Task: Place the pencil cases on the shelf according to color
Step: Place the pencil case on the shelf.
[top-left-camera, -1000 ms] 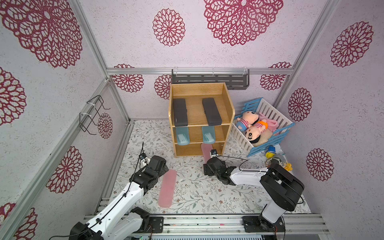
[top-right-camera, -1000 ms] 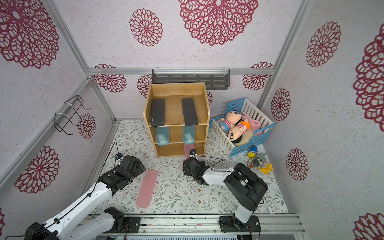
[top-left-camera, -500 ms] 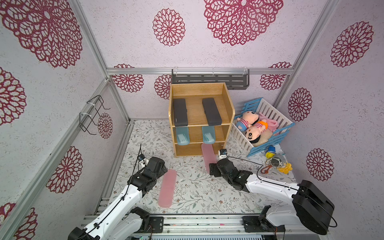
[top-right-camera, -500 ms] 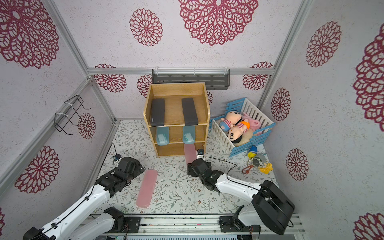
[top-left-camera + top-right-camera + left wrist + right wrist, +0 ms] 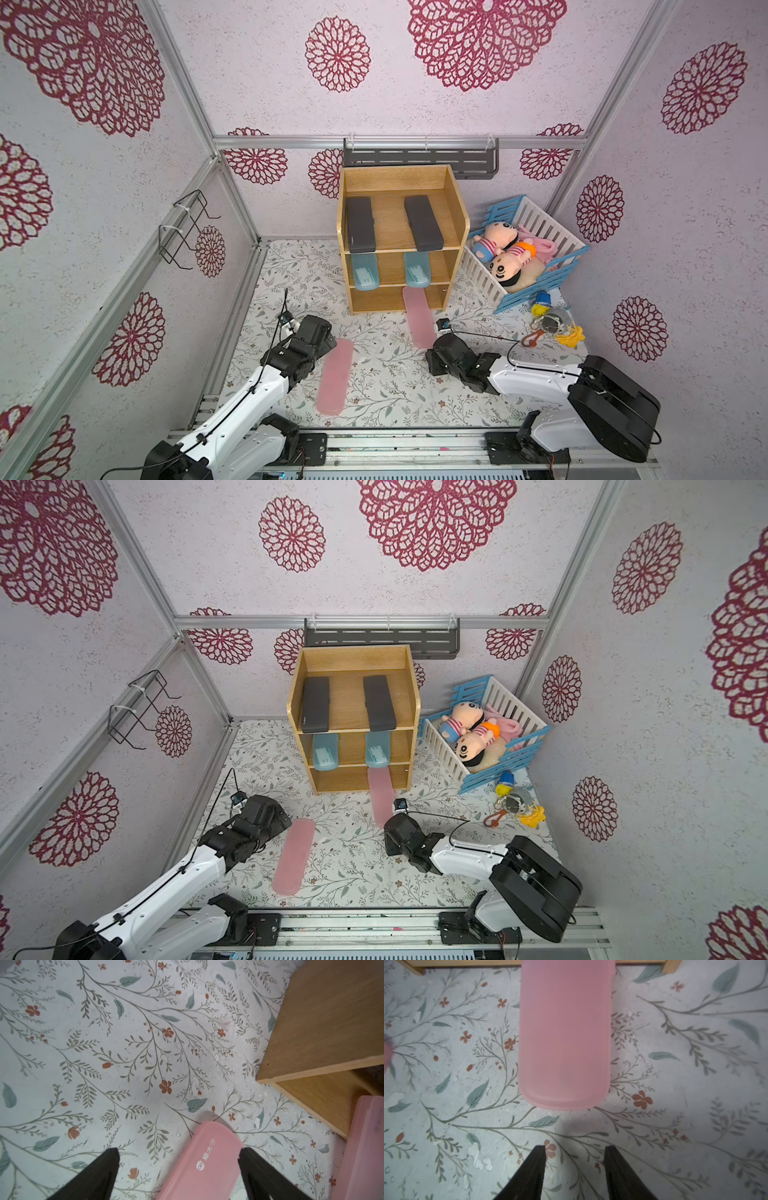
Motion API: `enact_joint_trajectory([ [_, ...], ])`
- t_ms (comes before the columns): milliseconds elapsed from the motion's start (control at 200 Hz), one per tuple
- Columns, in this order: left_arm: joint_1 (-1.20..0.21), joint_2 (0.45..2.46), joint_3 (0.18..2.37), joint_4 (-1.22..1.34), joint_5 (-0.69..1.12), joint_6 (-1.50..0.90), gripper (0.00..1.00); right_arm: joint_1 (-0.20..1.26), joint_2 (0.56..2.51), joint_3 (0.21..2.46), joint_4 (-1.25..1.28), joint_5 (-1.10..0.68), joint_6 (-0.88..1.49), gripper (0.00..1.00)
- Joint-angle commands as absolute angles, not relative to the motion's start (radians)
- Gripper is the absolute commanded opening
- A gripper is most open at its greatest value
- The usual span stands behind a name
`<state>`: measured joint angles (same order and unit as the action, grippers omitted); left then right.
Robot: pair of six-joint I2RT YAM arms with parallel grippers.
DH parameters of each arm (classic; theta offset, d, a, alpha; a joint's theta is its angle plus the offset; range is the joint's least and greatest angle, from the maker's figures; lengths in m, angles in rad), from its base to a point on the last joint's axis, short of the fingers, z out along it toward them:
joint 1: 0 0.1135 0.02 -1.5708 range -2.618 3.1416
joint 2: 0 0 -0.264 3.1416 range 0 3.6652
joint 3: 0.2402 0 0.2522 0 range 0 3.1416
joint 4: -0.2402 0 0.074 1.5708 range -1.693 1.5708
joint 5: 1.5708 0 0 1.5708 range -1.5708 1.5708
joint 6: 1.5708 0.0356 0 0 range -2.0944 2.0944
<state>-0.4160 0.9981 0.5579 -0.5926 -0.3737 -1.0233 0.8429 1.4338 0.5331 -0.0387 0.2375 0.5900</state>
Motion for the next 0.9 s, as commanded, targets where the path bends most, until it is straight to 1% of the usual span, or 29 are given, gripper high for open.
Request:
enact_joint_trajectory([
  [0,-0.410,1.038,0.546,-0.588,-0.335,-1.060,0.97,0.847,1.495,0.604,-0.008,0.262,0.570,0.53],
  [180,-0.423,1.074,0.534,-0.586,-0.313,-1.078,0.97,0.825,1.578,0.704,0.000,0.341,0.533,0.55],
  [385,-0.438,1.084,0.545,-0.592,-0.253,-1.098,0.97,0.785,1.663,0.797,0.008,0.364,0.476,0.57],
  [535,-0.471,1.101,0.549,-0.591,-0.246,-1.123,0.97,0.779,1.711,0.860,0.009,0.364,0.458,0.58],
  [600,-0.487,1.113,0.540,-0.583,-0.245,-1.133,0.97,0.779,1.716,0.878,0.008,0.355,0.458,0.60],
  [635,-0.493,1.119,0.536,-0.583,-0.245,-1.138,0.97,0.779,1.714,0.881,0.004,0.353,0.460,0.62],
  [750,-0.517,1.130,0.525,-0.598,-0.255,-1.156,0.97,0.779,1.678,0.871,-0.014,0.348,0.463,0.74],
  [815,-0.532,1.132,0.519,-0.604,-0.265,-1.163,0.97,0.782,1.642,0.859,-0.032,0.326,0.460,0.82],
  [896,-0.546,1.137,0.510,-0.605,-0.281,-1.173,0.97,0.793,1.592,0.849,-0.072,0.321,0.460,0.94],
])
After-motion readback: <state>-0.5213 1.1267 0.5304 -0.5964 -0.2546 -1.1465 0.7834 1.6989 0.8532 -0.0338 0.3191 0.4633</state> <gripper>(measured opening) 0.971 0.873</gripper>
